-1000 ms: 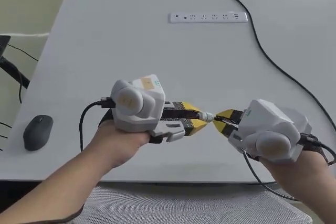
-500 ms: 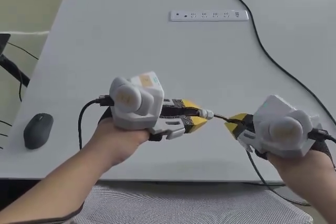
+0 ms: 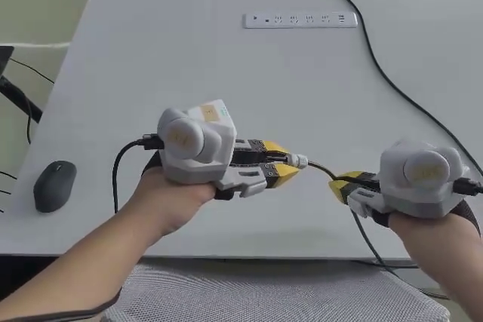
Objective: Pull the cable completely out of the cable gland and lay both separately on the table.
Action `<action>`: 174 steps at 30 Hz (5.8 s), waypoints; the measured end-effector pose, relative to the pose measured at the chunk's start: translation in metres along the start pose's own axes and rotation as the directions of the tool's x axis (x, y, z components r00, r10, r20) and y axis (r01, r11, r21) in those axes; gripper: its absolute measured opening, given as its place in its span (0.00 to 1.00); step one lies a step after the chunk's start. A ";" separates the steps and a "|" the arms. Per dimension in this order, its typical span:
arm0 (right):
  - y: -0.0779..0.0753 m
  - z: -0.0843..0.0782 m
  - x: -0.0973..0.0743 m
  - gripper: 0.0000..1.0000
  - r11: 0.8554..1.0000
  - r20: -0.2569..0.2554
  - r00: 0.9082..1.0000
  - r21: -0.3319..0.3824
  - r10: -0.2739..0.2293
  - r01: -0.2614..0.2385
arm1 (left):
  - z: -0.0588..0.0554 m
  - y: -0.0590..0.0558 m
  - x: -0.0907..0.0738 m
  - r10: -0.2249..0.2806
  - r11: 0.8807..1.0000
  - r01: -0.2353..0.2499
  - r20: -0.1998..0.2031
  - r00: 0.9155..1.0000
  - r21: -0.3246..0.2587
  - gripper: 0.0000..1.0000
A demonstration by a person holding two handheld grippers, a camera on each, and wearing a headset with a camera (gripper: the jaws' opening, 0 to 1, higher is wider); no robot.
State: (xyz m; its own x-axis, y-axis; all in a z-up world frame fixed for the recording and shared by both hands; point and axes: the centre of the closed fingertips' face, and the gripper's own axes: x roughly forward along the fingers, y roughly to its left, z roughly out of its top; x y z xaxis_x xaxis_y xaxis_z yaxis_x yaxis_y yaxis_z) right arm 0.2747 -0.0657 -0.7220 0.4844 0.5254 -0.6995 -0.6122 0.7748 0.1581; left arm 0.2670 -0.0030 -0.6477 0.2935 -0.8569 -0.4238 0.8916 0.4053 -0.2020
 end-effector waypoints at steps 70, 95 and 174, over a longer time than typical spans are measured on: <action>0.052 0.054 -0.008 0.00 0.821 0.087 0.989 -0.568 0.118 -0.048 | -0.001 -0.001 0.001 -0.008 1.000 0.008 -0.005 1.000 -0.020 0.15; 0.021 0.024 -0.006 0.00 0.938 0.024 0.997 -0.340 0.076 -0.063 | 0.003 0.005 0.000 -0.002 1.000 0.003 0.011 1.000 -0.026 0.15; 0.024 0.077 0.063 0.00 0.852 -0.123 0.992 -0.522 -0.025 -0.043 | -0.093 0.013 -0.025 -0.018 0.993 0.019 0.010 1.000 -0.120 0.15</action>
State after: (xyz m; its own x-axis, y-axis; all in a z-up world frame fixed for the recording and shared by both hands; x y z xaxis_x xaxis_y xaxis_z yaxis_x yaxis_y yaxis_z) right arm 0.3388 0.0129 -0.7091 0.4189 0.4590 -0.7835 -0.8689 0.4532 -0.1991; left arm 0.2385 0.0535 -0.7220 0.2812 -0.8669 -0.4117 0.8492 0.4246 -0.3140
